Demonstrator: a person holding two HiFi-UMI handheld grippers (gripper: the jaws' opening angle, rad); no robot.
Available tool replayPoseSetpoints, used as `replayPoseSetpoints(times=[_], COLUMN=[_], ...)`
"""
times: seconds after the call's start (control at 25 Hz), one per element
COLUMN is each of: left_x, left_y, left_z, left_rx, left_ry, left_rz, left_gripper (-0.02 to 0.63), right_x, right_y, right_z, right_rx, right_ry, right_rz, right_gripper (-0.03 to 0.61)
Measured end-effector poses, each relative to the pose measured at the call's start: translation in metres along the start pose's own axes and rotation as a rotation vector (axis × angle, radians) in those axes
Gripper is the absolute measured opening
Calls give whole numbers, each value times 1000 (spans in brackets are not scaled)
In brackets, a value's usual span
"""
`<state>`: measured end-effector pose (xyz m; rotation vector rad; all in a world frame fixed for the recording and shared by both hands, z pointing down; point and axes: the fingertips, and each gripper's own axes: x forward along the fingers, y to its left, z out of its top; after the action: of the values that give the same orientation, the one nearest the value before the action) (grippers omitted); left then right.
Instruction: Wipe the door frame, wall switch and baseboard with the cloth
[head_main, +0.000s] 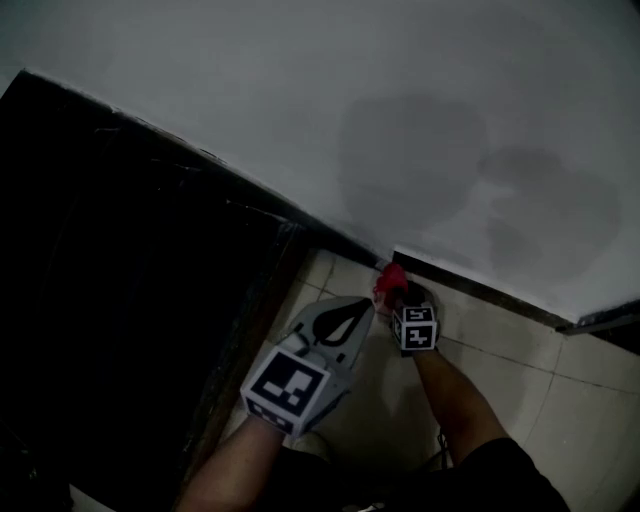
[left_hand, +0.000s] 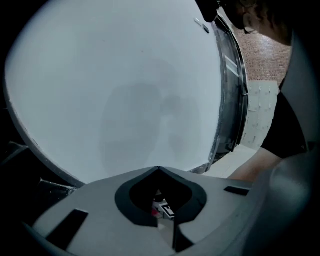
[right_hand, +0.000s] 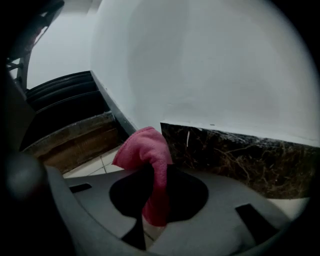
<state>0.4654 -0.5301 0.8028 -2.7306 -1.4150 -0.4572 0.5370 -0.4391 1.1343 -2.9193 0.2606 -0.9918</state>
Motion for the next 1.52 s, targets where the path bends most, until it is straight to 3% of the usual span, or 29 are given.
replayPoseSetpoints(times=[0.2, 0.48, 1.04, 1.2, 1.52], left_x=[5, 21, 71, 82, 101], left_y=[-9, -30, -96, -121, -147], left_z=[-9, -8, -8, -9, -8], left_rx=[58, 79, 114, 154, 147], left_ry=[61, 69, 89, 93, 87], left_rz=[-2, -71, -182, -234, -276], left_gripper=[-6, -6, -6, -6, -6], right_x=[18, 8, -41, -61, -103], right_y=[-10, -38, -103, -131, -192], right_z=[33, 33, 2, -12, -38], right_rx=[33, 40, 75, 92, 122], right_ry=[-23, -32, 9, 14, 36], right_rz=[-31, -71, -111, -151, -228], right_gripper=[58, 58, 58, 58, 58])
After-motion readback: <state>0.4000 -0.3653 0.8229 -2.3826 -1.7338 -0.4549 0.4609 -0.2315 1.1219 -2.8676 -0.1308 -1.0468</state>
